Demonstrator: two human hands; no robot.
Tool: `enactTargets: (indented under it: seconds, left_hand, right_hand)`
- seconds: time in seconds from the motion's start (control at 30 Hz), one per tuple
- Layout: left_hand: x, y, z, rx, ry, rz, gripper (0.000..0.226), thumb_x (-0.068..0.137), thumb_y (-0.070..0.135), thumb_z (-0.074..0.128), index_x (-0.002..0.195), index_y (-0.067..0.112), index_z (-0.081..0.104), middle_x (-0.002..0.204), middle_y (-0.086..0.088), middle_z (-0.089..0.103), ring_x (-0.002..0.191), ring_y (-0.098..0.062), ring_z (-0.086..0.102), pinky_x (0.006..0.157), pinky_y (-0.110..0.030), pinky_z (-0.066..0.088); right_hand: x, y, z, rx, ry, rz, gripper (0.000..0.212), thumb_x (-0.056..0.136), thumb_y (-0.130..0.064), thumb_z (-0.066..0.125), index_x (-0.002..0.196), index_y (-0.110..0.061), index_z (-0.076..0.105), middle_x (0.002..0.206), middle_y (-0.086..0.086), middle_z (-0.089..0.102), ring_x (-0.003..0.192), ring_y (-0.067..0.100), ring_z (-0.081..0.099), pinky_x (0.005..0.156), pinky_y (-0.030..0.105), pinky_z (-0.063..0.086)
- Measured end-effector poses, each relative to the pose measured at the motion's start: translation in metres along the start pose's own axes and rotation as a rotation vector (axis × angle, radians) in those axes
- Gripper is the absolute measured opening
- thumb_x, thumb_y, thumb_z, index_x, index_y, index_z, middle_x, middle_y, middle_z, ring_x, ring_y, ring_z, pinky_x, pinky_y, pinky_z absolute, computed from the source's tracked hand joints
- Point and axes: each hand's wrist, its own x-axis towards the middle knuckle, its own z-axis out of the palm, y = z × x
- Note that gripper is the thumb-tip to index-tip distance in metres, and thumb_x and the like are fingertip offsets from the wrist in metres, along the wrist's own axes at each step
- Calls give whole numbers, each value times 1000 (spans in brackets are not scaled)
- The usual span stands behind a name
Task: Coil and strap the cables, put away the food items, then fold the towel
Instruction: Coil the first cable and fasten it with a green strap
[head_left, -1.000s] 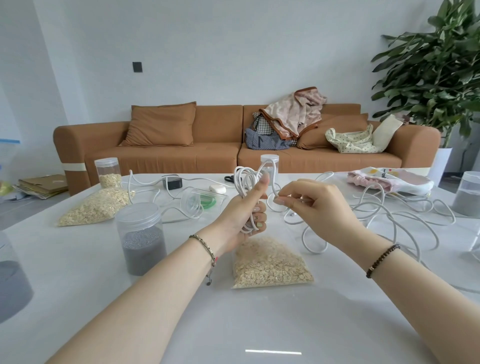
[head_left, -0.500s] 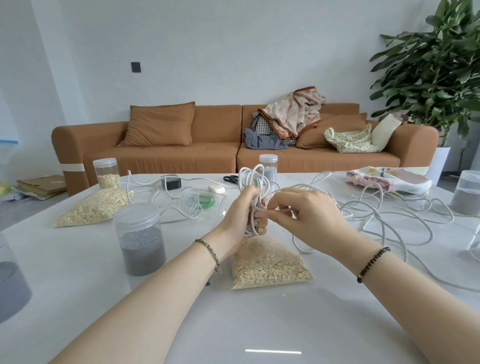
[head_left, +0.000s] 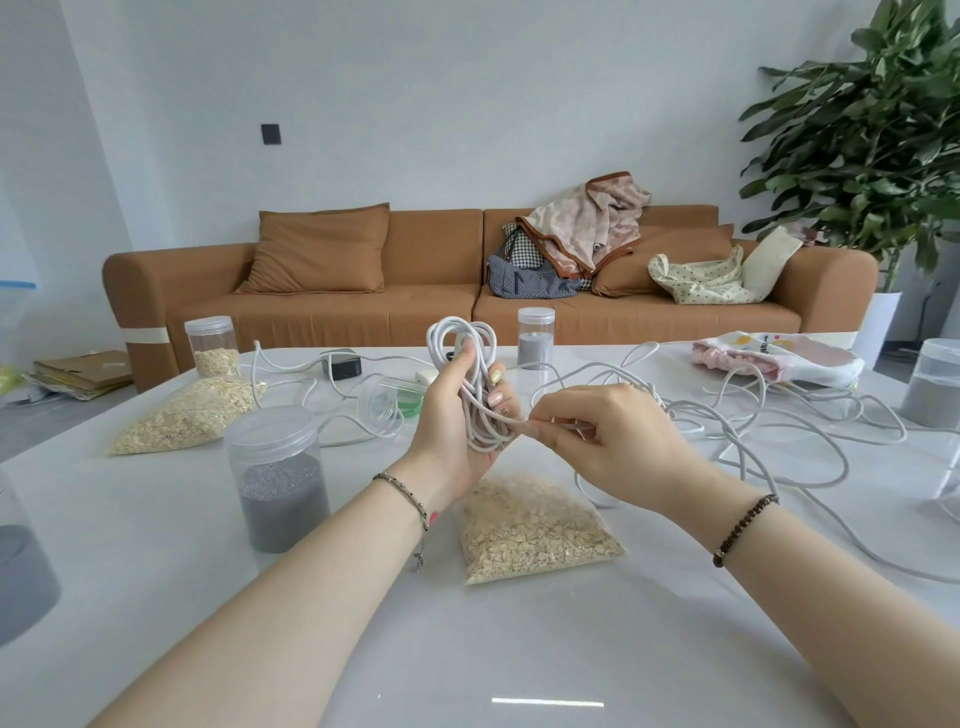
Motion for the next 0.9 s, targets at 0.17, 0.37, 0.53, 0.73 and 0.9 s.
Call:
enactTargets:
  seconds: [0.17, 0.37, 0.53, 0.73, 0.9]
  left_hand:
    - [4, 5, 0, -15, 18, 24, 52, 100, 56, 44, 67, 17, 43, 55, 3, 33, 49, -11, 33, 61, -23, 31]
    - [8, 16, -3, -161, 72, 47, 52, 98, 60, 44, 68, 18, 45, 57, 8, 33, 46, -7, 33, 52, -17, 35]
    - [7, 18, -6, -348, 21, -9, 46, 96, 56, 51, 72, 17, 49, 60, 9, 39, 46, -6, 41, 49, -15, 44]
    - [5, 24, -5, -427, 10, -8, 49, 96, 56, 53, 70, 15, 50, 60, 9, 41, 45, -7, 46, 46, -19, 48]
    - [8, 35, -6, -563, 148, 169, 49, 95, 56, 56, 70, 13, 53, 61, 5, 48, 49, -9, 48, 49, -20, 49]
  right_hand:
    - [-1, 0, 0, 6, -37, 15, 24, 95, -49, 56, 73, -42, 49, 52, -6, 41, 56, 15, 40, 51, 29, 36]
    - [-4, 14, -5, 83, -69, 128, 30, 98, -45, 58, 71, -31, 56, 52, -3, 43, 56, 16, 37, 57, 32, 39]
    - [-6, 19, -8, 137, -89, 173, 33, 96, -45, 57, 76, -21, 68, 50, -9, 45, 53, 13, 38, 54, 29, 35]
    - [-8, 29, -12, 204, -56, 240, 40, 88, -70, 53, 70, -37, 67, 51, 5, 48, 52, 18, 42, 57, 36, 42]
    - [-6, 27, -17, 298, -129, 325, 38, 84, -59, 59, 74, -27, 77, 51, -1, 56, 49, 11, 46, 53, 21, 37]
